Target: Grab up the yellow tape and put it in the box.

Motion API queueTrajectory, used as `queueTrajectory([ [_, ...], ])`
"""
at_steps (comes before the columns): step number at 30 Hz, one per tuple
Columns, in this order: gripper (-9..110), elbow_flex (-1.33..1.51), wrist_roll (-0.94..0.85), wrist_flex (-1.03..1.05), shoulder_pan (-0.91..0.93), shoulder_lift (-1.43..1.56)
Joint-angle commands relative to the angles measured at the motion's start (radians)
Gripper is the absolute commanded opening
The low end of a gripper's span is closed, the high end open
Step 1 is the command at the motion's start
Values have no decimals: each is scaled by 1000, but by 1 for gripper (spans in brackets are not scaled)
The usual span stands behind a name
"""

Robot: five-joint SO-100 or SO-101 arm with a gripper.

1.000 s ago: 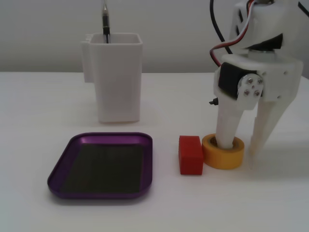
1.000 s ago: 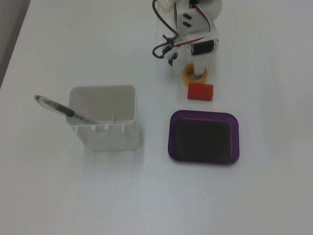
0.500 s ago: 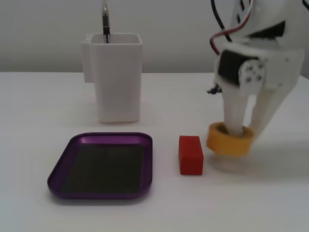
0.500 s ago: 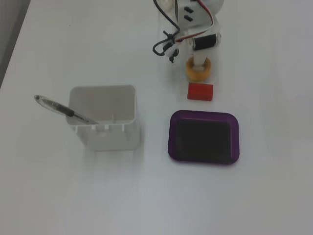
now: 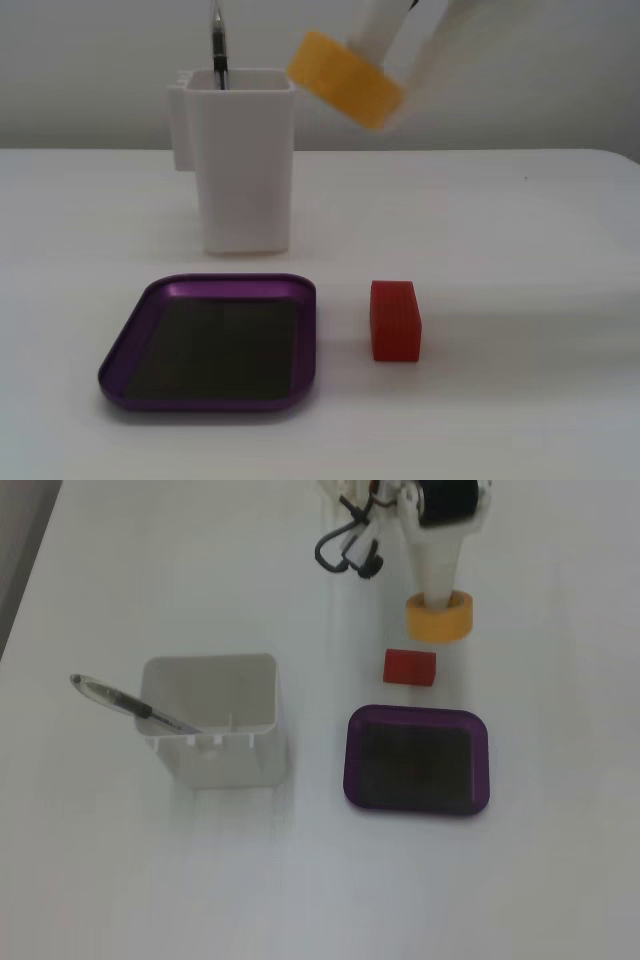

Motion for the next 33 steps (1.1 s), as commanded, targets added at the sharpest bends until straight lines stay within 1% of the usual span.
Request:
queueTrajectory([
  [1, -1, -175, 3, -17, 6, -163],
  [8, -1, -422, 3, -6, 23, -469],
  [14, -1, -486, 3, -15, 110, -629],
  [21, -1, -486, 3, -20, 132, -715],
  [33, 0, -486, 3, -5, 120, -709],
])
